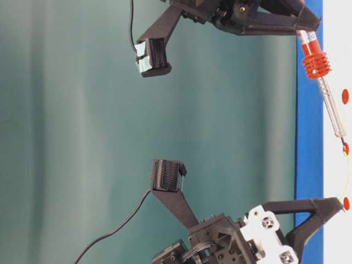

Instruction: Touch the tip of the soldering iron to the tip of the solder at the mark.

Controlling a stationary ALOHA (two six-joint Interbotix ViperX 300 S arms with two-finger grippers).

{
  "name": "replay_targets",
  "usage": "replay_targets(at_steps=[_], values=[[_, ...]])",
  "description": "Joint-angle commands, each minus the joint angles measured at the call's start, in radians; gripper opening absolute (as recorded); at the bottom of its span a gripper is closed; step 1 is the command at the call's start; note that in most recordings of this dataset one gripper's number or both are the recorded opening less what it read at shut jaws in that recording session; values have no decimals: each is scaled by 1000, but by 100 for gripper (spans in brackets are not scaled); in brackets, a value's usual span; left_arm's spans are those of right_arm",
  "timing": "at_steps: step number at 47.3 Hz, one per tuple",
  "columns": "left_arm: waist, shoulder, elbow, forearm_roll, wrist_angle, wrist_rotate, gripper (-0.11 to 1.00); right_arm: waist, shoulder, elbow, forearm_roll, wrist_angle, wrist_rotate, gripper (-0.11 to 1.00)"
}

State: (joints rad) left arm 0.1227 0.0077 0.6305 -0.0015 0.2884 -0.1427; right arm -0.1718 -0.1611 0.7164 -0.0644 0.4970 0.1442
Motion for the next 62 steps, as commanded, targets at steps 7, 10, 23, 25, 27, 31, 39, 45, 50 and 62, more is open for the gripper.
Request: replay_targets(at_steps=[7, 10, 23, 25, 27, 31, 39, 45, 50, 62], values=[[2, -12, -18, 2, -2, 0, 2, 0, -9, -17, -2, -6, 2, 7], [2, -12, -18, 2, -3, 0, 2, 0, -9, -18, -2, -6, 2, 7], [2, -12, -20, 2, -3, 0, 2, 0, -8, -18, -2, -6, 2, 7], [2, -12, -20, 2, -3, 0, 2, 0, -8, -17, -3, -6, 2, 7], [2, -12, -20, 2, -3, 0, 2, 0, -9, -17, -2, -6, 2, 6], [2, -12, -20, 2, -3, 2, 2, 0, -9, -17, -2, -6, 2, 7], [2, -41, -9, 2, 0, 3, 2, 0, -9, -17, -2, -5, 2, 7], [2, -104, 21, 2, 8, 3, 2, 0, -9, -17, -2, -5, 2, 6], [2, -155, 54, 2, 8, 2, 2, 0, -8, -17, -2, -6, 2, 7], [2, -178, 77, 2, -5, -9, 2, 0, -9, -17, -2, -6, 2, 7]])
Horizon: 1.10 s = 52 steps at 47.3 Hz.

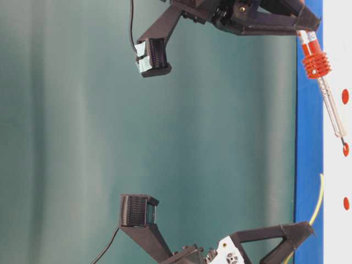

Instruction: Touch the tip of the soldering iron to the tip of the solder at the mark.

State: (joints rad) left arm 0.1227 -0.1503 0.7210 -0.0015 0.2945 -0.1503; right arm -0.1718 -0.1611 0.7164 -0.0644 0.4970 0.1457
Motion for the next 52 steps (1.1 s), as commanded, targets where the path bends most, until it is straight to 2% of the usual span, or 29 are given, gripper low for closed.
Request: replay_targets(at_steps=[1, 12, 28, 43, 52], values=[[2, -20, -15, 2, -11, -2, 2, 0, -9, -17, -3, -5, 0, 7], [2, -17, -20, 2, -20, -2, 2, 0, -103, 23, -2, 15, 3, 6], [2, -17, -17, 2, -17, -3, 2, -2, -305, 164, -3, 32, 28, 7], [-2, -11, -26, 2, -21, -5, 2, -2, -313, 179, -6, 63, 31, 6], [-21, 48, -110, 2, -34, -2, 2, -2, -313, 179, -12, 60, 31, 7]])
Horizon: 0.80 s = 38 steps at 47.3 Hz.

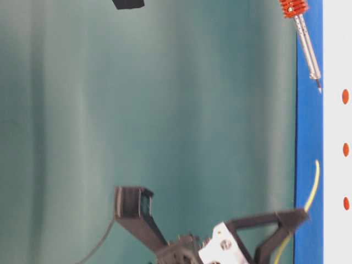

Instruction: Touch the tip of the soldering iron to the tip of the solder at the mark.

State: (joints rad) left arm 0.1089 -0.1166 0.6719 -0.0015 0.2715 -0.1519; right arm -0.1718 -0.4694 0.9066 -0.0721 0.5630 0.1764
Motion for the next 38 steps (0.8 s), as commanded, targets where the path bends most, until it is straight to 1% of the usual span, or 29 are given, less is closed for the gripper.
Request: replay_targets(at_steps=[1, 8, 20, 28, 38], values=[[-8, 23, -74, 2, -11, 0, 2, -2, -3, -12, -5, -8, 0, 6], [-8, 95, -147, 2, -2, 0, 2, -2, -2, -11, -6, -8, 2, 6], [3, 187, -227, 2, -8, 0, 2, -2, 0, -11, -9, -8, 2, 6], [3, 235, -253, 2, -8, -2, 2, -2, 3, -8, -18, -9, 2, 6], [2, 245, -250, 2, -8, -3, 2, -3, 12, -3, -21, -11, 2, 6]])
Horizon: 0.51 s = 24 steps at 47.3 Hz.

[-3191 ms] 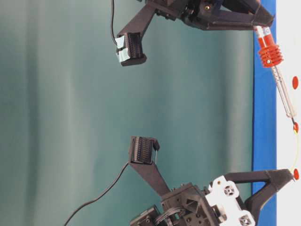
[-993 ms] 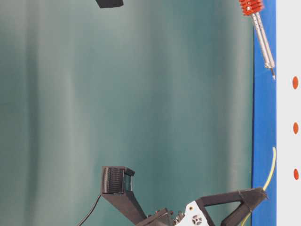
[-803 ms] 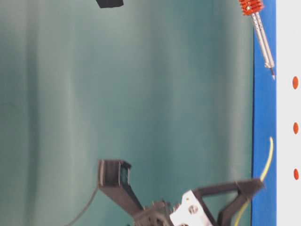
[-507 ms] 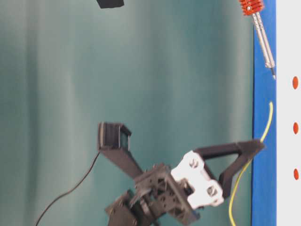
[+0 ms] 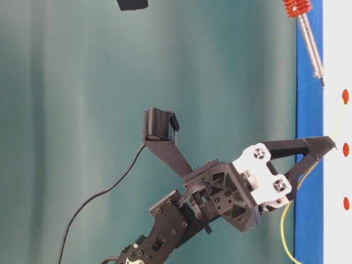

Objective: Touch the tip of the soldering iron to the tip of the solder at the mark.
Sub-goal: 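Push iron tip left against solder tip at the right red dot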

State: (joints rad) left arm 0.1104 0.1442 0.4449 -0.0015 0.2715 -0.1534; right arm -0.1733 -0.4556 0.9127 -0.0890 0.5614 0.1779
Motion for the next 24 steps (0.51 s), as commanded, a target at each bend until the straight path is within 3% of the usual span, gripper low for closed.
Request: replay_targets(at_steps=[1, 24], values=[[0, -15, -21, 2, -9, -2, 2, -3, -2, -8, -3, -11, 0, 6], [2, -3, -17, 2, -3, -2, 2, -3, 48, -17, -3, -29, 0, 7]])
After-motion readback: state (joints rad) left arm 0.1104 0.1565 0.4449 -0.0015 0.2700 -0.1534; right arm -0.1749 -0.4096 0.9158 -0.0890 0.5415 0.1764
